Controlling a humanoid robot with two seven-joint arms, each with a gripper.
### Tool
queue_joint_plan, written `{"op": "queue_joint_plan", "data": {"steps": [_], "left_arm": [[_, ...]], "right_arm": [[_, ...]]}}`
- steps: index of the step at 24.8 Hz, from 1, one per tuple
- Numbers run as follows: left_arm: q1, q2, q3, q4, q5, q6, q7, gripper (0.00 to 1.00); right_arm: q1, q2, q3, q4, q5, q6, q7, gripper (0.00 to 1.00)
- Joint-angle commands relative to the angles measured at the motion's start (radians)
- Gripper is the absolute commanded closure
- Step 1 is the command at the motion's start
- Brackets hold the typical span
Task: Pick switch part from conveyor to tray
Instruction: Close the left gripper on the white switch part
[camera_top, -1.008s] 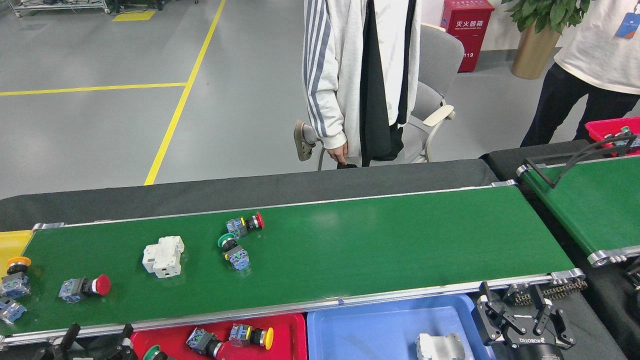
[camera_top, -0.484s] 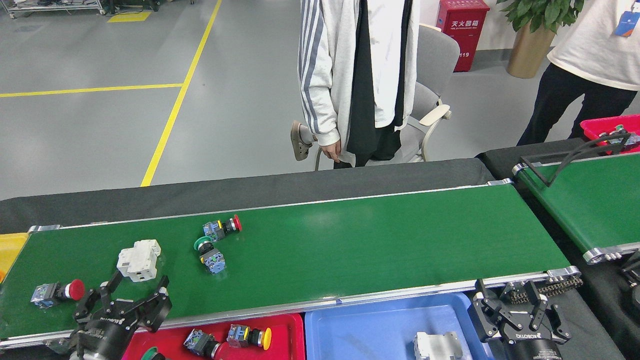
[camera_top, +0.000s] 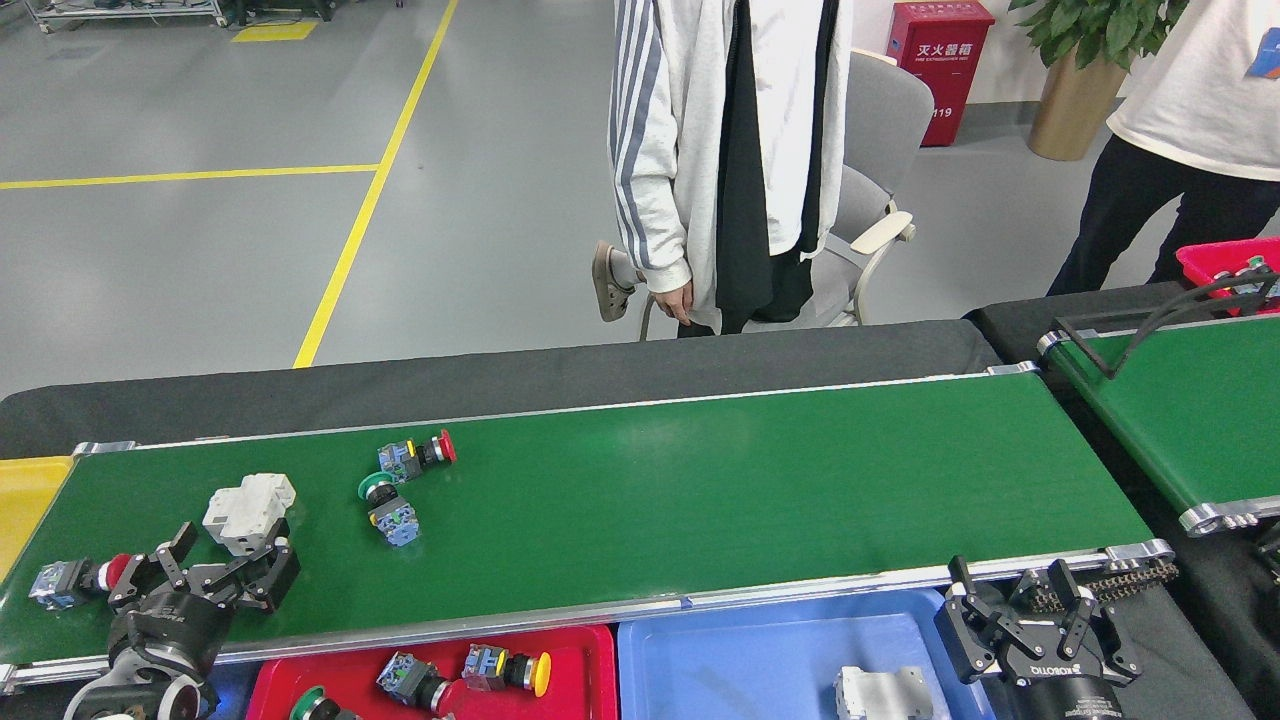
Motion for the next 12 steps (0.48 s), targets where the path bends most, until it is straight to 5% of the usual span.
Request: {"op": "queue_joint_plan", "data": {"steps": [1,3,6,9,12], "left_arm": [[-0.044,0.022,0.000,0.032,-0.001,0.049,0.013,0.04],[-0.073,0.032,0.000,0.075,-0.001,0.072,0.014,0.24],[-0.087,0.038,0.000,0.102,0.011,0.063,0.059,0.74],[-0.062,0.027,-0.010,0.078,0.008,-0.014,0.136,0.90],[0.042,0.019,-0.029,-0.112,0.046,-0.186,0.140,0.91]], "right_arm": [[-0.012,-0.010,0.015,-0.014,0.000,-0.004,0.001,0.00],[-0.012,-0.010,0.027,-0.014,0.000,-0.004,0.000,0.00],[-0.013,-0.010,0.028,-0.014,0.000,-0.004,0.000,0.00],[-0.012,-0.016,0.028,-0.016,0.002,-0.004,-0.002,0.00],[-0.012,-0.016,0.027,-0.014,0.002,-0.002,-0.005,0.00]]}}
